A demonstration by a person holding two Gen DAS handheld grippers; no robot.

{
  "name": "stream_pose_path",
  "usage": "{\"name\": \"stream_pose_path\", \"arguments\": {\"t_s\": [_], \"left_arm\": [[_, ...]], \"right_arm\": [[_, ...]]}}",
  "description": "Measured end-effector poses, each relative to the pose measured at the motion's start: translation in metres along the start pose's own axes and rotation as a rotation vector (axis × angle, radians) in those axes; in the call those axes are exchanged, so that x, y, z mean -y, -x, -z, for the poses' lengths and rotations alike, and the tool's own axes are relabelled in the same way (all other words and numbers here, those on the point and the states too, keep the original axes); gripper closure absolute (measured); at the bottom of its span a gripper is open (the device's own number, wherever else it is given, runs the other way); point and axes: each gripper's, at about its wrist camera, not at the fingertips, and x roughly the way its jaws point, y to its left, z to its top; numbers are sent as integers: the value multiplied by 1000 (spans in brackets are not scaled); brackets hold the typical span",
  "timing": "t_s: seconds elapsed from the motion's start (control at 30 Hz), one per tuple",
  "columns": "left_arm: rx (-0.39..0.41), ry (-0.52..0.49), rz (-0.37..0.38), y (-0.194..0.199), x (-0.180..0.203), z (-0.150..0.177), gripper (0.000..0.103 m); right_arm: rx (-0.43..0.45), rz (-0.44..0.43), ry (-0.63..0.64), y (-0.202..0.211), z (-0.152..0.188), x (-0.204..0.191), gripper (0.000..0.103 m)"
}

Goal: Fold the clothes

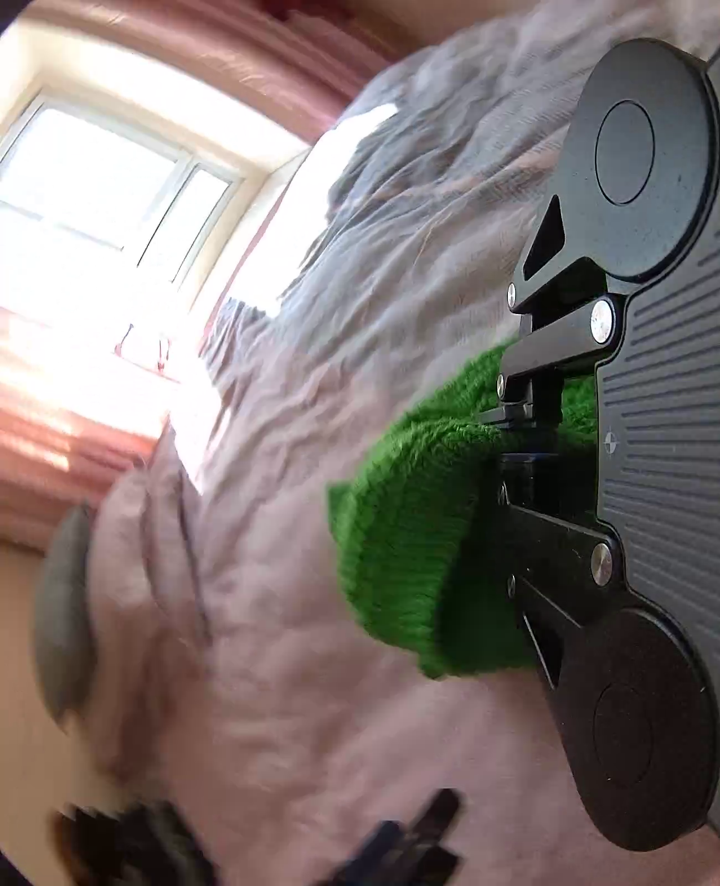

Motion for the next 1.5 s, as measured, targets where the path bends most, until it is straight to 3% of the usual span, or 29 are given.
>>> {"name": "stream_pose_path", "arguments": {"t_s": [0.1, 0.17, 0.2, 0.27, 0.3, 0.37, 0.47, 0.57, 0.63, 0.73, 0.87, 0.93, 0.97, 1.0, 1.03, 1.17, 1.27, 1.33, 1.4, 1.43, 1.5], "left_arm": [[23, -31, 40, -5, 10, -23, 53], [55, -63, 73, -10, 23, -43, 53], [71, -76, 94, -12, 30, -53, 53], [98, -89, 129, -20, 43, -74, 51], [106, -94, 144, -24, 49, -84, 50], [123, -88, 191, -37, 57, -103, 48], [132, -63, 263, -61, 67, -128, 45], [136, -26, 297, -97, 73, -150, 42], [124, 7, 308, -124, 75, -160, 42], [135, 56, 310, -155, 76, -169, 40], [179, 156, 361, -182, 75, -172, 40], [204, 205, 416, -187, 76, -173, 65], [202, 216, 441, -188, 79, -174, 90], [214, 211, 438, -184, 81, -175, 97], [237, 200, 443, -177, 82, -175, 97], [382, 263, 484, -108, 61, -167, 98], [494, 338, 501, -33, 29, -161, 98], [560, 327, 455, 8, 17, -166, 98], [624, 302, 394, 35, 10, -192, 98], [646, 285, 364, 40, 8, -213, 98], [650, 266, 272, 38, 9, -253, 97]], "right_arm": [[92, 63, -172, 24, -35, 85, 100], [81, 79, -313, 23, -49, 148, 100], [22, 83, -385, 15, -52, 179, 98], [-172, 116, -529, -14, -39, 238, 79], [-284, 183, -612, -24, -25, 265, 55], [-349, 286, -754, -21, 8, 298, 50], [-266, 207, -924, 0, 46, 318, 50], [-151, 47, -1051, -1, 64, 318, 45], [-120, -6, -1041, -13, 63, 315, 40], [-106, -12, -966, -44, 54, 315, 36], [-157, 11, -857, -106, 51, 316, 36], [-161, 14, -848, -133, 57, 316, 36], [-136, -3, -861, -140, 60, 316, 36], [-113, -21, -859, -143, 60, 314, 61], [-120, -48, -851, -144, 54, 311, 98], [-12, -130, -737, -96, 15, 283, 100], [68, -281, -685, -49, -24, 270, 100], [129, -362, -624, -32, -63, 263, 100], [169, -410, -648, -37, -99, 265, 100], [176, -416, -668, -46, -118, 267, 100], [149, -344, -684, -74, -150, 272, 99]]}}
